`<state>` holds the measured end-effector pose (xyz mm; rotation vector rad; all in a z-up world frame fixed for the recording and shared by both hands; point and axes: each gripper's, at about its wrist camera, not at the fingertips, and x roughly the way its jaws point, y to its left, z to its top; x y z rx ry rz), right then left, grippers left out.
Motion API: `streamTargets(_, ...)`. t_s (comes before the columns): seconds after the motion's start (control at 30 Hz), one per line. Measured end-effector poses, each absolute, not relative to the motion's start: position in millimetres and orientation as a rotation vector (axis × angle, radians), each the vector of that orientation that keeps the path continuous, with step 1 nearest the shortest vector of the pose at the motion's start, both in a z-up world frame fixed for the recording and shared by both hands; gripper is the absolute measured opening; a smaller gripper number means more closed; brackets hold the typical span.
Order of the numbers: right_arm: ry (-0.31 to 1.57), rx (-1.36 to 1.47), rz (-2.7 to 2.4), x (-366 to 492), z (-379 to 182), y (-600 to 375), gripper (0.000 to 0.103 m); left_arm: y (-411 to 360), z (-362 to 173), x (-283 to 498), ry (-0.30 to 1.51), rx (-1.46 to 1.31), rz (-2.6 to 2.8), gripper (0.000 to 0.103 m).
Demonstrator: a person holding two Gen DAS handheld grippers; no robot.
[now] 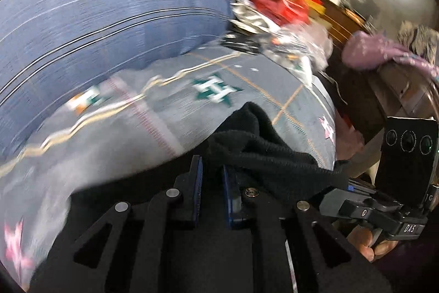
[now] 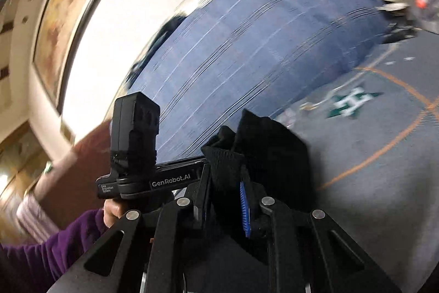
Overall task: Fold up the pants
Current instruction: 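Fold the held pants edge over onto the pants and release with the right gripper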
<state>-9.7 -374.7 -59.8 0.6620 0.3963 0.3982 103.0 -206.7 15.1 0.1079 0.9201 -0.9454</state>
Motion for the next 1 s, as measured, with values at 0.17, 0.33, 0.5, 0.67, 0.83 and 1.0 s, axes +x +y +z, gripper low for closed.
streamTargets(0.17, 0.502, 0.603, 0.532, 1.4, -65.8, -313.1, 0.017, -133.0, -0.8, 88.1, 0.954, 0.047, -0.824, 0.014)
streamTargets(0.33, 0.698, 0.539, 0.661, 13.5, -91.1, -259.0, 0.025, -81.9, -23.1, 72.2, 0.984, 0.023, -0.699, 0.017)
streamTargets(0.5, 0.74, 0.477, 0.726, 8.4, -96.1, -242.7, 0.047, -41.0, -29.3, 56.9, 0.95, -0.034, -0.569, 0.021)
streamTargets(0.67, 0.599, 0.436, 0.456, 4.9, -84.2, -264.3, 0.056, -51.6, -15.0, 31.2, 0.846, -0.007, -0.59, 0.025)
streamTargets(0.83, 0.649, 0.373, 0.268, 25.9, -94.6, -256.4, 0.055, -84.3, -18.2, 18.8, 0.845, 0.024, -0.641, 0.051)
streamTargets(1.0, 0.744, 0.392, 0.22, 45.1, -116.2, -271.5, 0.053, -87.4, -53.4, 22.6, 0.937, 0.095, -0.555, 0.052)
